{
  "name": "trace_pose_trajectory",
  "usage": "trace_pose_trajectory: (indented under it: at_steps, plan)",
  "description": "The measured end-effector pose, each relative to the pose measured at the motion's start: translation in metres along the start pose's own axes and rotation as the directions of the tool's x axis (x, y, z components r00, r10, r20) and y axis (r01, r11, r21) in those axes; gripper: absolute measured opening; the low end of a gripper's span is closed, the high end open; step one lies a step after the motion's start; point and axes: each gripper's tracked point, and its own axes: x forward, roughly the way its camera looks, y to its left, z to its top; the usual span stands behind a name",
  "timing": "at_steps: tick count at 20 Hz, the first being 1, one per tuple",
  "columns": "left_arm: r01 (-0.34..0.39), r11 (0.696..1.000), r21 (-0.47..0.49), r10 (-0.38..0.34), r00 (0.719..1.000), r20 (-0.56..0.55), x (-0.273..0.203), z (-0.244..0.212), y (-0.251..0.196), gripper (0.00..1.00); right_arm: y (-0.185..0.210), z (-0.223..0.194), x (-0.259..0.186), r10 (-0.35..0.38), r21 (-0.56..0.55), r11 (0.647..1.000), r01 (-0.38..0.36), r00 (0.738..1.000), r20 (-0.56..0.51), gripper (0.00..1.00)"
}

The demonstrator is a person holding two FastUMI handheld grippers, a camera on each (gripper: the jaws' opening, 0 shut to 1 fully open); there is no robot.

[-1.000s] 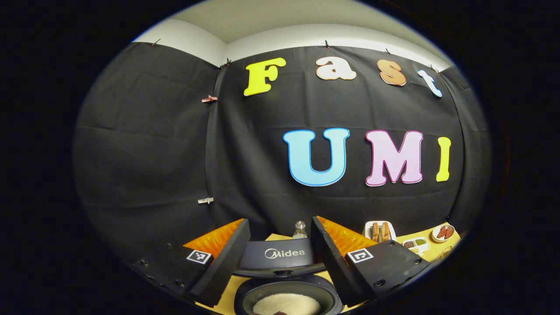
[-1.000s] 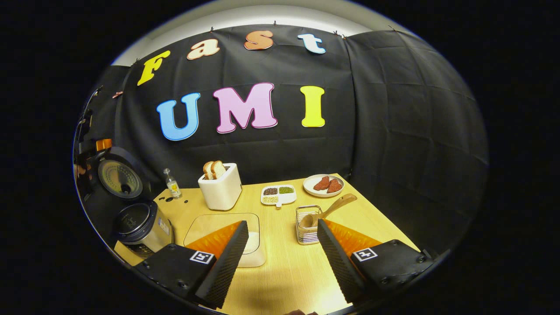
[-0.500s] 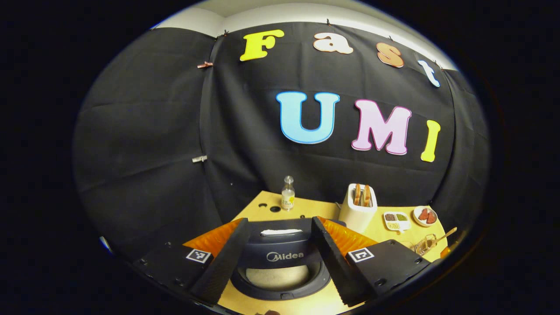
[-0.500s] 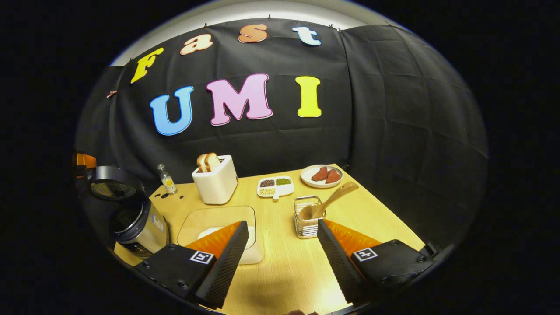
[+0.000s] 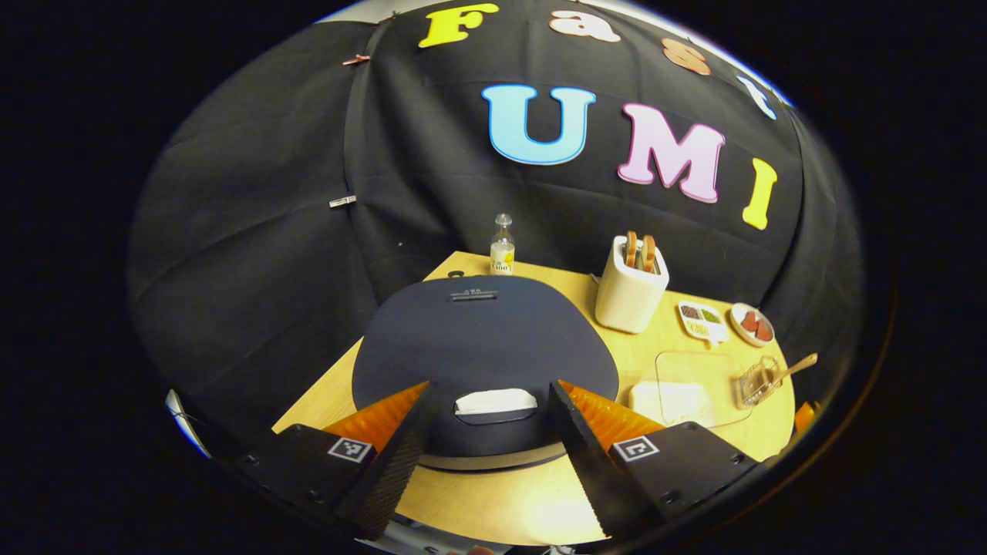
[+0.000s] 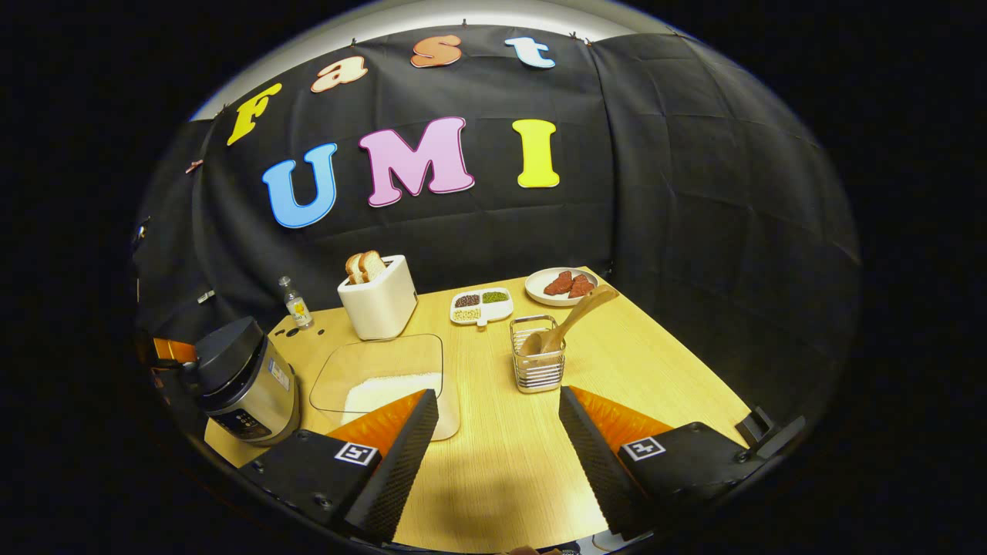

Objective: Close the left gripper, press the button to open the rice cooker; take a wooden spoon from the chopstick holder with the right hand, scoop a spoonful of rice and pour it into the rice cooker, then put the wooden spoon back into the chopstick holder.

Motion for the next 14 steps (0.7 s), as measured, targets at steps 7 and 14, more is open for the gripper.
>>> trace_pose_trajectory:
  at_steps: [7, 14]
  plan:
    - [-0.025, 1.000, 0.011, 0.025, 0.999, 0.021, 0.002, -0.007, -0.001, 0.99, 0.001, -0.010, -0.001, 0.008, 0.011, 1.000, -0.008, 1.000, -0.019, 0.99]
    - [0.010, 0.999, 0.040, -0.012, 0.999, 0.046, 0.001, -0.008, -0.003, 0.98, 0.006, -0.001, 0.003, 0.019, 0.016, 1.000, -0.019, 1.000, 0.009, 0.99]
